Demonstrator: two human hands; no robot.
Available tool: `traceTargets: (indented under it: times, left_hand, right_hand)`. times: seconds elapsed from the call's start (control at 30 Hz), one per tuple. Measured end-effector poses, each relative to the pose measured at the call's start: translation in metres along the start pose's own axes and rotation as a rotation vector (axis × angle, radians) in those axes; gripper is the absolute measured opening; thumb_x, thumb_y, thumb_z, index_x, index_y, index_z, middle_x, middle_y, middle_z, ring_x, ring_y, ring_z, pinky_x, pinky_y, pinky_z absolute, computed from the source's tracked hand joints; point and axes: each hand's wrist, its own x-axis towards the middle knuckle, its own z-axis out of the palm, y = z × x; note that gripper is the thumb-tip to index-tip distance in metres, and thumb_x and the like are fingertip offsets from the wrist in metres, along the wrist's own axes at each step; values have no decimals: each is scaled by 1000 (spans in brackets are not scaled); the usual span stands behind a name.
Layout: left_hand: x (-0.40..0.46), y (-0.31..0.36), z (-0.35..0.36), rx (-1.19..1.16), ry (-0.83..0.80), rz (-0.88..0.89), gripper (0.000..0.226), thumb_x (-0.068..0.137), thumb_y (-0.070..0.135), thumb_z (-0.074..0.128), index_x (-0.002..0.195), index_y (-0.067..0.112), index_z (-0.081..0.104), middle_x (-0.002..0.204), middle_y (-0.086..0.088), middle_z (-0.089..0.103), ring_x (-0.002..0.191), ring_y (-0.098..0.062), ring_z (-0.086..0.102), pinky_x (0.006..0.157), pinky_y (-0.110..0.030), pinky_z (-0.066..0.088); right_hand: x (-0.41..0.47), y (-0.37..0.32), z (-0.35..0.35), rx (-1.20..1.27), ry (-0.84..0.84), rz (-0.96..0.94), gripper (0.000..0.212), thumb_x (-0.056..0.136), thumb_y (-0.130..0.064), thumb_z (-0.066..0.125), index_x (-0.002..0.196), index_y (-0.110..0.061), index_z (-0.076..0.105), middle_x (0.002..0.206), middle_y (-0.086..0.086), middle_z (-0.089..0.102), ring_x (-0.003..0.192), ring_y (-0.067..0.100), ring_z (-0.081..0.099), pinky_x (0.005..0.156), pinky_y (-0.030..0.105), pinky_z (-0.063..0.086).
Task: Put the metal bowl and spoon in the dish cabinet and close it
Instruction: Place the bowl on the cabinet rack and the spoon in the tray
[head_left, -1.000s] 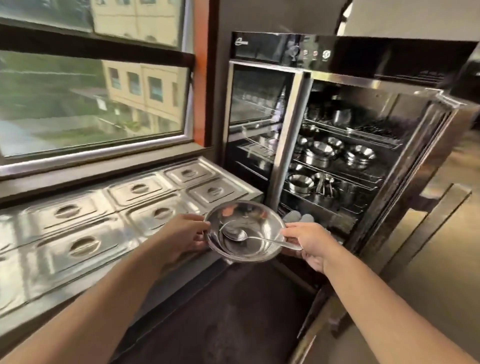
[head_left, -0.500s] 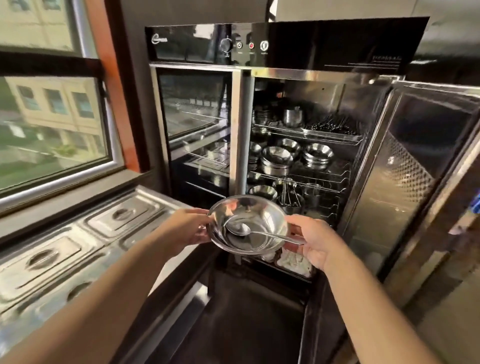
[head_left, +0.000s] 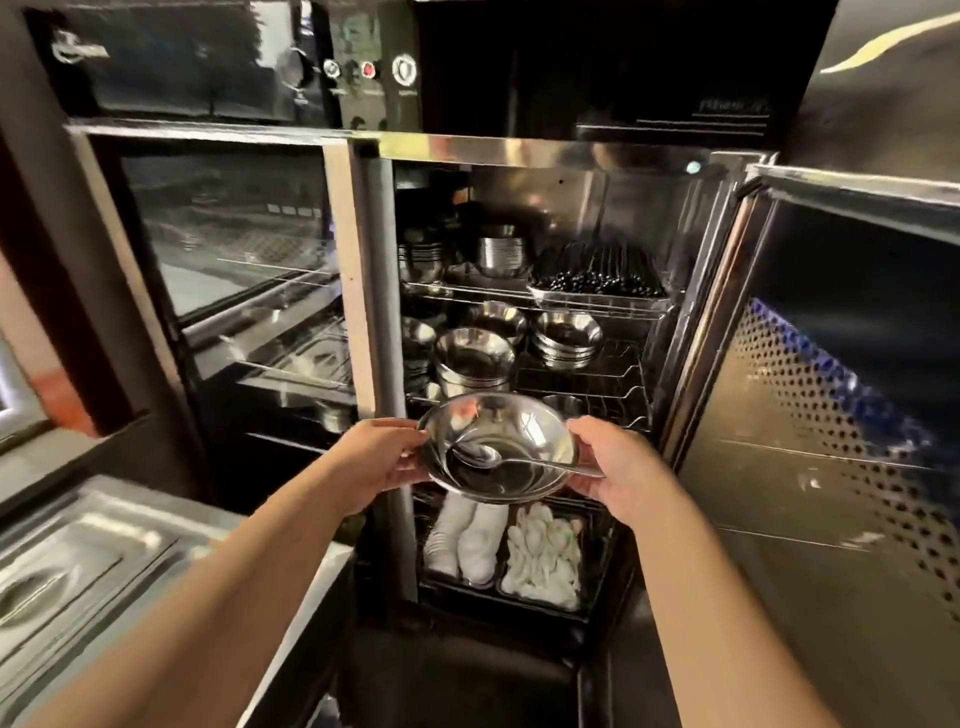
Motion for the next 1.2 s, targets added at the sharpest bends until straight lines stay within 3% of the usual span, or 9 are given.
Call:
traceTargets:
  times: [0.23,0.4,0.53,0.63,0.73,0.83,0.97,1.07,1.2]
  left_hand:
    - [151,22,45,77,-212,-8,14,93,1,60,106,1,65,94,-17,69,78,-23,68,65,-34,63]
    - [249,40,82,131,-357,-29,13,92,6,65,100,-4,67,76,-12,73,60,-18,71,53,-27,58]
    - [304,41,110,214,-475,-81,17,97,8,59,105,-4,66,87,-14,77,68,-18,75,59,-27,59]
    - [336,30,133,285,-463,-107,22,97,12,59,112,-4,65,106,-22,73,79,-24,75,68,-32,62]
    - [360,16,154,290,-447,-141,27,95,18,63,110,-4,67,103,-20,73,74,-24,73,70,-33,62]
    - [380,4,173,266,-403,-147,34,94,23,66,115,-3,64,96,-16,73,62,-17,71,63,-31,60]
    - [397,-6,188,300,-353,-145,47,93,27,66,133,4,55,108,-15,72,86,-27,74,79,-42,62]
    - [405,-12,196,327,-307,-133,33,92,28,67,119,11,59,99,-12,74,87,-29,75,79,-44,62]
    - [414,-19,206,283,-276,-154,18,93,29,67,102,22,54,96,-9,74,82,-22,75,65,-30,62]
  right_hand:
    - [108,-22,-15,-34,180,17,18,89,-23,67,99,-9,73,86,10,73,70,18,67,63,32,53]
    - [181,-42,-22,-91,336,56,25,87,-26,69,102,-6,74,84,9,76,74,20,72,74,37,61]
    - [224,-49,-31,-160,459,65,24,82,-29,74,95,-9,73,88,10,77,75,22,74,59,30,59]
    - [254,-49,-41,-230,553,71,25,83,-30,74,93,-7,71,90,12,73,77,24,72,47,23,56]
    - [280,-47,-50,-324,613,101,23,82,-31,75,82,-8,68,81,7,68,72,21,67,39,20,50]
    - [307,-41,-63,-437,615,133,26,84,-33,71,81,-7,67,79,8,67,70,21,66,48,27,58]
    - [336,-34,-75,-541,557,154,36,81,-39,65,87,-4,69,78,11,70,66,25,71,56,37,63]
    - [354,-31,-82,-634,514,155,38,79,-43,62,83,-5,70,73,11,73,64,28,73,67,45,63]
    - [371,-26,-87,-713,504,164,42,85,-47,62,102,-9,66,86,8,70,77,27,70,76,43,61]
